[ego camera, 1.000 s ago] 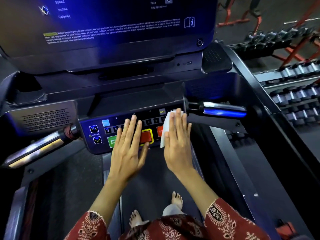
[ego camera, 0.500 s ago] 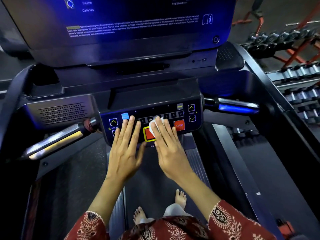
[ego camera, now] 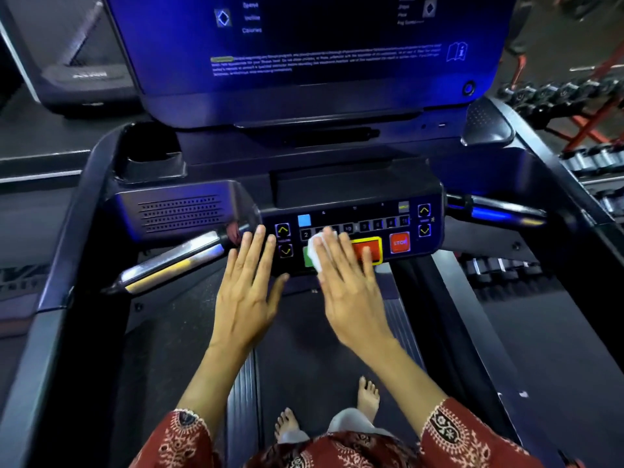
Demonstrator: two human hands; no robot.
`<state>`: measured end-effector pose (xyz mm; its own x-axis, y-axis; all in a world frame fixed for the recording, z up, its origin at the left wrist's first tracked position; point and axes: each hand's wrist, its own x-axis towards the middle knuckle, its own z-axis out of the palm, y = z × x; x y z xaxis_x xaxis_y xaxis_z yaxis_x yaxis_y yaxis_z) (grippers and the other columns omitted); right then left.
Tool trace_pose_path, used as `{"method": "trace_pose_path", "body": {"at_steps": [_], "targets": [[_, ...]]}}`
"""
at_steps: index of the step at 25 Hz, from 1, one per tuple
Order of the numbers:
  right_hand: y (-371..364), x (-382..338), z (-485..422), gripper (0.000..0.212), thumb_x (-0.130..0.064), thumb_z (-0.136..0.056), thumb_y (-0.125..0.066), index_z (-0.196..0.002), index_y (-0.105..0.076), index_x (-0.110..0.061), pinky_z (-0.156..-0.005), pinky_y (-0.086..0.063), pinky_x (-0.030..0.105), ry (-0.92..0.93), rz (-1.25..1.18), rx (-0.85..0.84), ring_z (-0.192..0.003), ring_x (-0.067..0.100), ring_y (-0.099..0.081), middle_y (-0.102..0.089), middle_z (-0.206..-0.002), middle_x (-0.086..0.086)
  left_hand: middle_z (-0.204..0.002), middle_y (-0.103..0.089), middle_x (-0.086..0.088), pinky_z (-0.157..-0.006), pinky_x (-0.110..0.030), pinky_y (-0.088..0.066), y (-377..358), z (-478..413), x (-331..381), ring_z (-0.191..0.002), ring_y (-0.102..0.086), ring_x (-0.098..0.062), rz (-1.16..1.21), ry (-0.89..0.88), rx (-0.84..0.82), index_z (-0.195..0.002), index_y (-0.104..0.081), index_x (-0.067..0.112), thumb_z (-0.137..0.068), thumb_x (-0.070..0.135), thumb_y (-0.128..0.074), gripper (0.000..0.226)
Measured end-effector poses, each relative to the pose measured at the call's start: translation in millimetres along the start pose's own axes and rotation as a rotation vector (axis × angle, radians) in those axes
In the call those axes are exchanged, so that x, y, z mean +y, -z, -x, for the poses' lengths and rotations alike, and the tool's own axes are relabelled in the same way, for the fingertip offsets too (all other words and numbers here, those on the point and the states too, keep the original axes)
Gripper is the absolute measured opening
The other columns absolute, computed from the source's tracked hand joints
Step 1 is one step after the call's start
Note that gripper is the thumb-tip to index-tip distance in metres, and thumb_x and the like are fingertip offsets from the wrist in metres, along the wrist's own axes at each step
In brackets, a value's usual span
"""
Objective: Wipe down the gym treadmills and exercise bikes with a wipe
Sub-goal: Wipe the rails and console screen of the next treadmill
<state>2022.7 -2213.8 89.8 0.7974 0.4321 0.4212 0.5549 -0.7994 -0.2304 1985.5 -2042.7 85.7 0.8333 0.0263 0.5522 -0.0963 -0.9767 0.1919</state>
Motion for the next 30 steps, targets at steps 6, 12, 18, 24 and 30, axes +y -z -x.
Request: {"method": "trace_pose_path", "body": {"at_steps": [6, 12, 18, 24, 30], "targets": [[-9.9, -24.6, -22.8, 0.06, -0.011, -0.093, -0.035, -0.152, -0.02, -0.012, -0.12, 0.0, 0.037, 0.164, -0.008, -0.003, -0.148, 0.017, -0.006, -0.013, -0.159, 0.003, -0.153, -0.024, -0.014, -0.119, -0.034, -0.009, 5.3, -2.2, -20.8, -0.145, -0.013, -0.02, 0.018, -0.014, -0.031, -0.146, -0.025, 0.005, -0.097, 0.04, -0.04, 0.063], [-14.1, -46.0, -30.0, 0.055, -0.015, -0.097, -0.033, -0.151, -0.022, -0.008, -0.12, 0.0, 0.038, 0.163, 0.014, 0.023, -0.148, 0.02, -0.009, -0.016, -0.159, 0.007, -0.152, -0.026, -0.016, -0.118, -0.035, -0.011, 9.7, 1.9, -31.7, -0.143, -0.018, -0.024, 0.035, -0.018, -0.042, -0.146, -0.023, 0.004, -0.096, 0.039, -0.04, 0.063], [0.6, -15.3, -48.0, 0.056, -0.014, -0.1, -0.034, -0.152, -0.013, -0.007, -0.119, 0.006, 0.042, -0.103, 0.01, 0.116, -0.148, 0.021, -0.003, -0.007, -0.16, 0.009, -0.151, -0.028, -0.018, -0.119, -0.031, -0.006, 10.3, -18.1, -19.7, -0.142, -0.019, -0.025, 0.098, -0.039, -0.009, -0.143, -0.03, -0.002, -0.096, 0.038, -0.04, 0.062], [15.4, 37.4, -41.6, 0.053, -0.023, -0.102, -0.025, -0.152, -0.015, -0.006, -0.118, -0.001, 0.046, -0.249, 0.018, 0.139, -0.148, 0.021, -0.007, -0.011, -0.16, 0.01, -0.151, -0.03, -0.018, -0.118, -0.032, -0.007, 1.6, -38.9, 9.3, -0.142, -0.021, -0.027, 0.104, -0.131, 0.006, -0.143, -0.034, 0.0, -0.094, 0.029, -0.045, 0.058], [25.8, 90.4, -22.5, 0.054, -0.029, -0.103, -0.023, -0.153, -0.011, -0.011, -0.119, -0.002, 0.046, -0.214, 0.016, 0.116, -0.148, 0.016, -0.003, -0.006, -0.16, 0.003, -0.151, -0.029, -0.018, -0.117, -0.033, -0.009, -18.7, -61.6, 49.2, -0.141, -0.021, -0.028, 0.123, -0.169, -0.022, -0.143, -0.032, 0.001, -0.096, 0.035, -0.042, 0.06]]}}
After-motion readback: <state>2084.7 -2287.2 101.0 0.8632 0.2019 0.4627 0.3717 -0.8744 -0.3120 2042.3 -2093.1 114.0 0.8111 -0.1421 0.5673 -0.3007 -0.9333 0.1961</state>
